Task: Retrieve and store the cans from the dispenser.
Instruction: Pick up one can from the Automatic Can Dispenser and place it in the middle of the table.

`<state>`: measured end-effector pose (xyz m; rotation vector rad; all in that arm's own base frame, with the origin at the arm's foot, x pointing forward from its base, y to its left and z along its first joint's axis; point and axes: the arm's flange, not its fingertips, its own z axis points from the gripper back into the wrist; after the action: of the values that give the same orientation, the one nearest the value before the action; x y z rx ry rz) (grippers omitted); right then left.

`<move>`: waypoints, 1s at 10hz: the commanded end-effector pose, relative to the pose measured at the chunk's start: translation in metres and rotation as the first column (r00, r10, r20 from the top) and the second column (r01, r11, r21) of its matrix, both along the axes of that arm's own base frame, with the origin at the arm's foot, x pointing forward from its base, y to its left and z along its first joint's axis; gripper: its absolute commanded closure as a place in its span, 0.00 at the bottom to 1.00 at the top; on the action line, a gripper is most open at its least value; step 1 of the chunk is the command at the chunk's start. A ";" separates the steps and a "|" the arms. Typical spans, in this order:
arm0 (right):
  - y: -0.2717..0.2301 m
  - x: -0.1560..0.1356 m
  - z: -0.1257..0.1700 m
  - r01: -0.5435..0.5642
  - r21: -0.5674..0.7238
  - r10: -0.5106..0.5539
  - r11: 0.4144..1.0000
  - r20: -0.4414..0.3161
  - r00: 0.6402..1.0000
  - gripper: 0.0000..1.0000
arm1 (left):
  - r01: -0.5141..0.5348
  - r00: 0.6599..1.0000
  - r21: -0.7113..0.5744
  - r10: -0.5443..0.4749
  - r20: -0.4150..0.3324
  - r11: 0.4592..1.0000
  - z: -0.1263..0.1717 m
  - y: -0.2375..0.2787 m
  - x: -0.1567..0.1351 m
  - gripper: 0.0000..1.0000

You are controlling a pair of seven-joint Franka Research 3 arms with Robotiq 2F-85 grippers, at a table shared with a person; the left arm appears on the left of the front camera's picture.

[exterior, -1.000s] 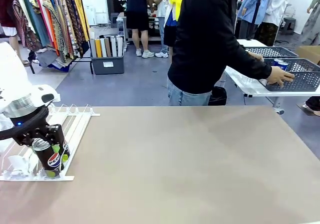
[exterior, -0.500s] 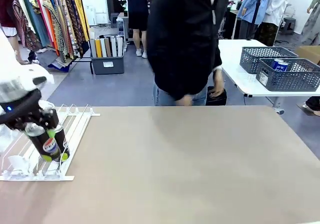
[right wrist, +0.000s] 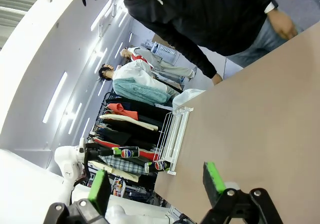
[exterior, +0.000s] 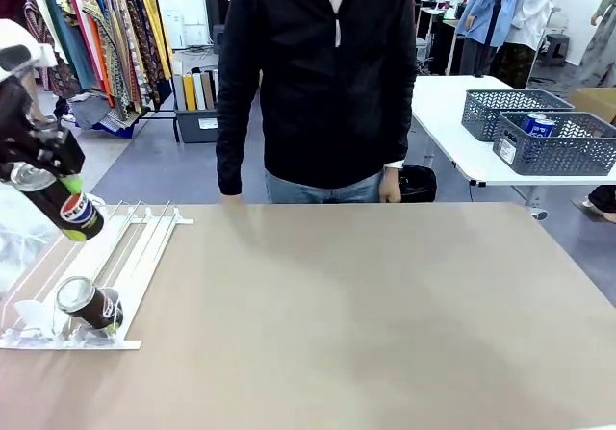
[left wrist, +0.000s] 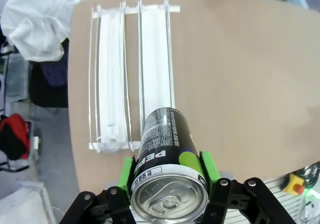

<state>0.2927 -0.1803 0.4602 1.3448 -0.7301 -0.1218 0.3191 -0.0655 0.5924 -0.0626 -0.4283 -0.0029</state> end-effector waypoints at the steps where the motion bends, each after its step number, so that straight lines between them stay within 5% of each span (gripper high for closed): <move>1: 0.001 0.002 0.005 0.006 0.016 -0.006 1.000 0.015 1.000 0.00 | -0.032 0.999 -0.141 0.036 0.025 0.990 -0.002 0.018 0.003 1.00; 2: 0.001 0.002 0.005 0.006 0.016 -0.006 1.000 0.015 1.000 0.00 | -0.061 0.998 -0.163 0.060 -0.015 0.985 -0.007 0.032 0.004 1.00; 3: 0.001 0.002 0.005 0.006 0.016 -0.006 1.000 0.015 1.000 0.00 | -0.020 1.000 -0.050 0.021 0.009 0.999 0.003 0.010 0.001 1.00; 8: 0.001 0.002 0.005 0.006 0.016 -0.006 1.000 0.015 1.000 0.00 | -0.018 1.000 -0.063 0.017 -0.009 0.998 -0.005 0.008 0.001 1.00; 10: 0.001 0.002 0.005 0.006 0.016 -0.006 1.000 0.015 1.000 0.00 | 0.042 0.999 -0.155 -0.043 0.000 0.987 -0.009 -0.050 0.030 1.00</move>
<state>0.2926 -0.1803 0.4603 1.3448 -0.7302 -0.1217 0.3297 -0.0811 0.5796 -0.1533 -0.4098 0.0029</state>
